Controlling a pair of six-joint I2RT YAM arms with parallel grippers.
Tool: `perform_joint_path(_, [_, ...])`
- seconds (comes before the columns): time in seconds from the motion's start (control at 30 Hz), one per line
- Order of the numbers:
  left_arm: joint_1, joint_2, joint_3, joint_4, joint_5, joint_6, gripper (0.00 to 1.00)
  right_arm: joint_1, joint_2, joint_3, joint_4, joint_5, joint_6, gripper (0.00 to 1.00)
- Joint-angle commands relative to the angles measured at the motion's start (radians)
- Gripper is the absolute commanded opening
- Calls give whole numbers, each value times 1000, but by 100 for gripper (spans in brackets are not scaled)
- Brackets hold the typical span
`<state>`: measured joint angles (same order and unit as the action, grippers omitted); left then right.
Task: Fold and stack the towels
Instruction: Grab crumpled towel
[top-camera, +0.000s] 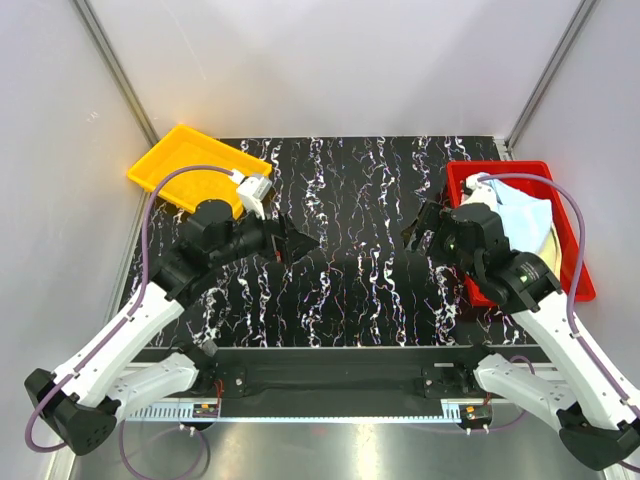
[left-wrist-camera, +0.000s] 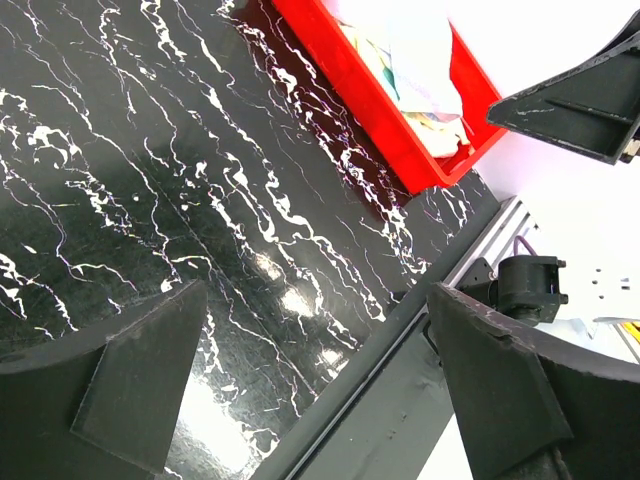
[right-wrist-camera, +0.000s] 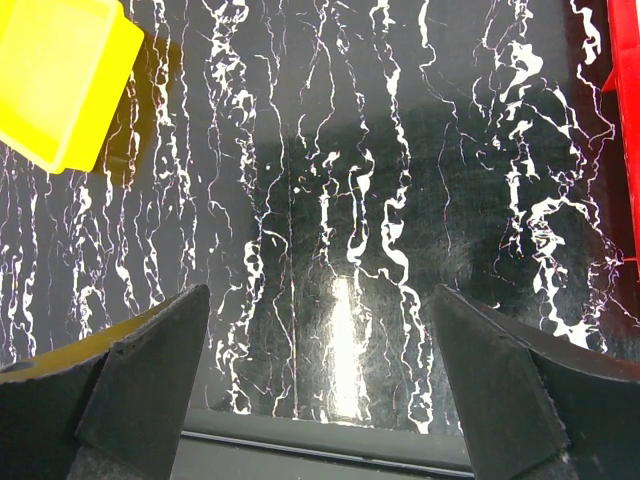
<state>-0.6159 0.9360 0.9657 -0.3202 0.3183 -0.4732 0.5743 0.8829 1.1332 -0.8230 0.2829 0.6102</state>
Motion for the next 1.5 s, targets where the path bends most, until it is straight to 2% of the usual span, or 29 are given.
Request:
perform_joint_path(0.0, [1,-3,36,41,1,8,99,6,-15,-3,50,10,4,100])
perform_joint_path(0.17, [-1,-19,-2,38,-47,24,99,6,27,14,65,156,-53,100])
perform_joint_path(0.2, [-1,-25,-31,43,-56,22,99,6,77,28,64,223,-49,100])
perform_joint_path(0.3, [1,-49,-80,64,-65,5,99,-11,229,91,47,298,-96,100])
perform_joint_path(0.4, [1,-60,-99,73,-27,-7,99,-179,414,193,-27,254,-199,100])
perform_joint_path(0.43, [1,-59,-99,72,-18,-8,99,-282,457,213,-63,265,-211,99])
perform_joint_path(0.53, [1,-48,-93,53,25,-7,99,-457,545,218,-27,286,-288,97])
perform_joint_path(0.8, [1,-74,-110,41,10,8,99,-744,724,188,91,95,-349,74])
perform_joint_path(0.9, [-1,-60,-102,33,15,11,99,-777,774,183,123,47,-369,71])
perform_joint_path(1.0, [1,-51,-91,18,1,21,99,-798,807,192,145,39,-385,57])
perform_joint_path(1.03, [1,-46,-88,10,-4,21,99,-801,817,207,134,36,-388,39])
perform_joint_path(1.1, [1,-43,-84,7,-13,21,99,-801,846,294,99,38,-406,19])
perform_joint_path(1.13, [1,-43,-82,12,-13,19,99,-800,850,334,34,36,-403,1])
perform_joint_path(1.27, [1,-52,-82,27,-66,-2,99,-752,812,583,-119,-57,-379,0])
perform_joint_path(1.3, [1,-49,-79,23,-91,-10,99,-734,800,703,-145,-94,-371,0])
perform_joint_path(1.33, [2,-48,-67,0,-117,-19,99,-678,794,773,-198,-125,-368,0])
perform_joint_path(1.37, [2,-40,-58,-13,-163,-31,99,-648,791,922,-229,-192,-363,0])
perform_joint_path(1.43, [8,-31,-30,-63,-211,-39,99,-581,797,1069,-316,-255,-357,0])
perform_joint_path(1.47, [13,-26,-21,-80,-225,-48,99,-497,801,1135,-338,-339,-357,0])
